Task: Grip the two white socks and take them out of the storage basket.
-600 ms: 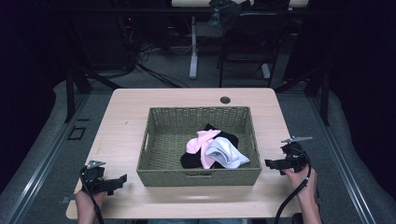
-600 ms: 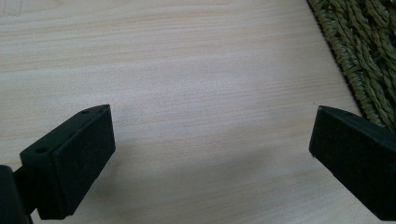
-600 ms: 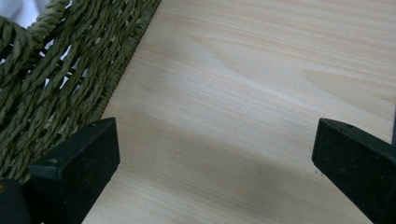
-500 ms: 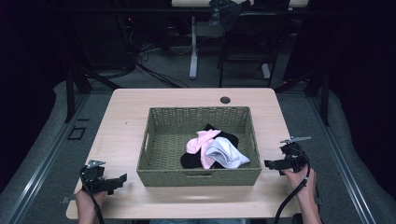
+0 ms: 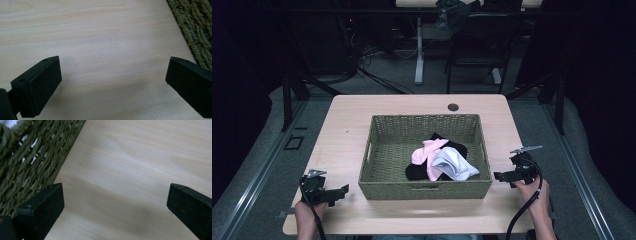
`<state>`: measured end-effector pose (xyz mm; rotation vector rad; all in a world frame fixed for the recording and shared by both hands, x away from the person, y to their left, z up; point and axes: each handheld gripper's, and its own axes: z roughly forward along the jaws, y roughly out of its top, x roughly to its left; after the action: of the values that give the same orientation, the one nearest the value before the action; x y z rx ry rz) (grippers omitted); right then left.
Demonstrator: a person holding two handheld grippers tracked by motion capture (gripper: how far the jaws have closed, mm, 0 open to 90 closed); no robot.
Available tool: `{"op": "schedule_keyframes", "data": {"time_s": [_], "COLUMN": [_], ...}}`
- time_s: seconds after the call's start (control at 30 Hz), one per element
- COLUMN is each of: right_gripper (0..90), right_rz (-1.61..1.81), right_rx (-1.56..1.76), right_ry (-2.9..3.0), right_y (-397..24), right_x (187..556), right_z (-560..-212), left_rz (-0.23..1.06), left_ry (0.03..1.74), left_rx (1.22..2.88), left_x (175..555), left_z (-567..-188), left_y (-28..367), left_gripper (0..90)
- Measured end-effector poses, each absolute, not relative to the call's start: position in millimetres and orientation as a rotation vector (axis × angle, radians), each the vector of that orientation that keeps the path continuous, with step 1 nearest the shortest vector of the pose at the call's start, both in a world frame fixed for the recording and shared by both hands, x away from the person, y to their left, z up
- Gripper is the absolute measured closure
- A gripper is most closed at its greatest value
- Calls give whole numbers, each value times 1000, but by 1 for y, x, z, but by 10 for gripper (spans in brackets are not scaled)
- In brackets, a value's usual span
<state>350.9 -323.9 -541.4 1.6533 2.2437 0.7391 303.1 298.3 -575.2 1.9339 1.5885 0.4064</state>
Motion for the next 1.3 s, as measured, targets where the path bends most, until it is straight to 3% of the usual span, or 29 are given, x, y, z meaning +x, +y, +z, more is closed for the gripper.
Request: {"op": "schedule_keyframes", "data": {"time_s": [1.07, 1.3], "right_gripper": [10, 11], "right_rz": [653, 684], "right_rx": [1624, 1582], "right_ry": [2217, 2261], "right_y": [-324, -320], "right_x": [373, 376], "right_z": [-492, -468], "left_rz": [408, 415], "left_ry": [1606, 1610], "left_rx": [1903, 1896], "left_x": [297, 296], "left_z": [-575, -575], "left_y": [303, 305], "left_gripper": [5, 5]}}
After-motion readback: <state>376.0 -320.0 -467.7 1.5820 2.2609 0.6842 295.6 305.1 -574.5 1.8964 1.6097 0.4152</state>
